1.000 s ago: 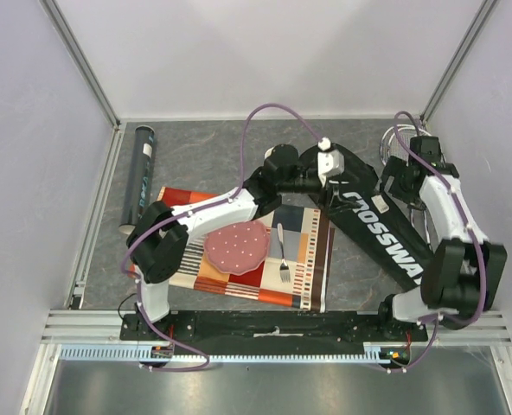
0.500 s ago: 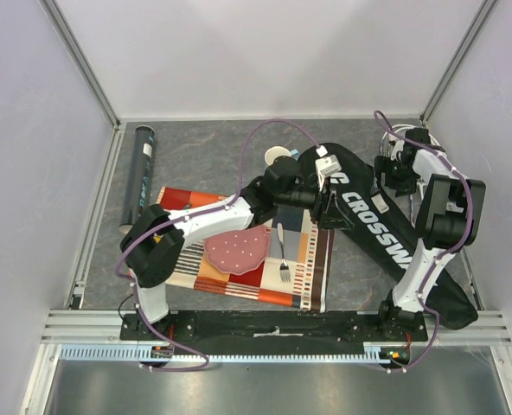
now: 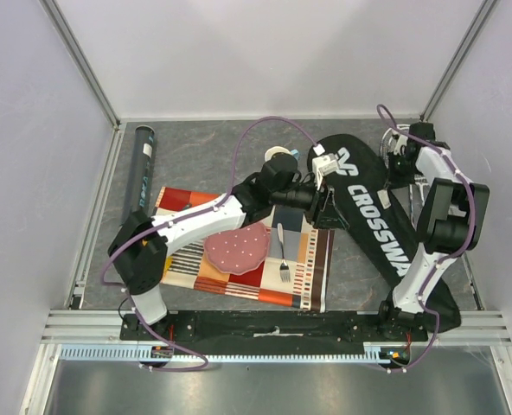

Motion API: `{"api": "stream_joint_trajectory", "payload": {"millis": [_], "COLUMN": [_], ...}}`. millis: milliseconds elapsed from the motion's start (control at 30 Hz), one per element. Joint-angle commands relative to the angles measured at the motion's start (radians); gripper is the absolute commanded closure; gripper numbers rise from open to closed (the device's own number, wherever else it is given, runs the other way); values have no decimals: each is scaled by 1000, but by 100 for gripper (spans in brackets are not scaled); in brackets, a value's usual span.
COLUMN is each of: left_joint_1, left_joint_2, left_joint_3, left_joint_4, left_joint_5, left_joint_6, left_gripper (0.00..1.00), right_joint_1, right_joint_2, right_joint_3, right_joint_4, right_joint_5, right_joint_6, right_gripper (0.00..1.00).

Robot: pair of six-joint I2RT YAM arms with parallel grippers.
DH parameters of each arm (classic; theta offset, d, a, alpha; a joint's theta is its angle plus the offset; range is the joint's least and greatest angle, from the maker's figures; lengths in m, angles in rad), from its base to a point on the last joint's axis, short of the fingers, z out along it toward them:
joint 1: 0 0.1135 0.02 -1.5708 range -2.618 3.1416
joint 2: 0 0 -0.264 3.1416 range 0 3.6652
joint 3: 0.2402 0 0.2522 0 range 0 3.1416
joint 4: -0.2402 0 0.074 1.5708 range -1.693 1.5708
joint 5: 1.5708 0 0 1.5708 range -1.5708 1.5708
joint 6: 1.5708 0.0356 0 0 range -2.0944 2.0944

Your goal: Pack up the badminton gear

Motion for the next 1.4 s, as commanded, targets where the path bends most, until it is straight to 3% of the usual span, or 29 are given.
{"api": "stream_joint_trajectory", "payload": {"millis": [0, 100, 333, 500, 633, 833, 900, 1000, 1100, 1367], "left_joint_1": [-1, -1, 14, 14, 16, 25, 25, 24, 18, -15], "left_joint_2": [46, 92, 282, 388, 475, 511, 501, 512, 511, 518], "left_joint_3": [106, 194, 527, 647, 739, 762, 746, 739, 732, 721], "left_joint_4": [-92, -155, -402, -471, -500, -543, -532, -523, -502, -445], "left_joint_5": [-82, -153, -280, -389, -403, -463, -448, -439, -422, -380], "left_joint_6": [-44, -71, -10, 76, 139, 137, 134, 122, 114, 90], "left_gripper": [42, 42, 43, 40, 39, 69, 69, 64, 47, 40], "right_joint_1": [0, 0, 41, 127, 197, 251, 251, 253, 253, 254], "right_joint_2": [-163, -200, -168, -173, -211, -295, -323, -354, -374, -383], "right_joint_3": [101, 164, 314, 355, 289, 186, 169, 138, 103, 112], "right_joint_4": [2, 5, -49, -49, -46, -30, -27, -29, -30, -35], "right_joint_5": [112, 268, 289, 329, 402, 453, 459, 455, 453, 451], "right_joint_6": [73, 201, 652, 778, 772, 725, 713, 714, 734, 760], "right_gripper": [100, 100, 100, 100, 100, 100, 100, 100, 100, 100]}}
